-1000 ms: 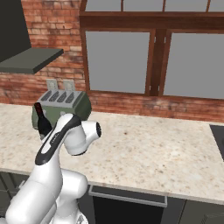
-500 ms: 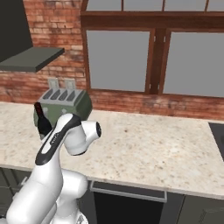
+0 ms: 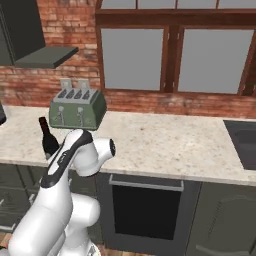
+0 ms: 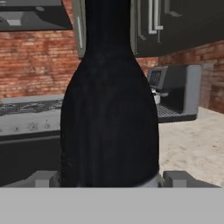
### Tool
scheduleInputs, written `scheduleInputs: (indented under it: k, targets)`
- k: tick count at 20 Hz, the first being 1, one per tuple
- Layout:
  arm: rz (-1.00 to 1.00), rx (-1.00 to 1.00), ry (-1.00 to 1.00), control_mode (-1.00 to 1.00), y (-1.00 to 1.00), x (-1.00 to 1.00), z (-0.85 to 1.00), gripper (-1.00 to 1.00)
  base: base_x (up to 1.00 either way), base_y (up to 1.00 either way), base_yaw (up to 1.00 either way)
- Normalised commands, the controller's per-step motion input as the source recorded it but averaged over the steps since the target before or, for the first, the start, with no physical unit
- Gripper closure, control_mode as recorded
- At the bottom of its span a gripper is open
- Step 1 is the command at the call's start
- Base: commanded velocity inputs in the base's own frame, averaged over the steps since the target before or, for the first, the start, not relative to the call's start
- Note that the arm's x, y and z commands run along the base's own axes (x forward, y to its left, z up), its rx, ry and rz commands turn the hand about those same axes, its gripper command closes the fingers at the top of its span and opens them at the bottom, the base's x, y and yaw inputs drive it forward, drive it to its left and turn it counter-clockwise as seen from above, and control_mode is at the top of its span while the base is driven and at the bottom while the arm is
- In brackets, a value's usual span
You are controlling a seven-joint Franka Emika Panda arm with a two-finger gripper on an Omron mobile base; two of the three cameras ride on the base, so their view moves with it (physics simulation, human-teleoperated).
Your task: There is a wine glass and glass cup on the dining counter. Place the wine bottle next to the wine glass and the juice bottle next to the glass cup.
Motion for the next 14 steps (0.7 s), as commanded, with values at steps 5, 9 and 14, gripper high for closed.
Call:
scheduleInputs:
  k: [5, 9, 14]
  targets:
    - [0.0, 0.0, 0.0, 1.0, 0.0, 0.0, 0.0, 1.0, -0.57, -0.09, 0.13]
    - [0.0, 0.0, 0.0, 1.0, 0.0, 0.0, 0.0, 1.0, -0.33, -0.09, 0.92]
    - [0.0, 0.0, 0.0, 1.0, 0.0, 0.0, 0.0, 1.0, -0.21, -0.03, 1.0]
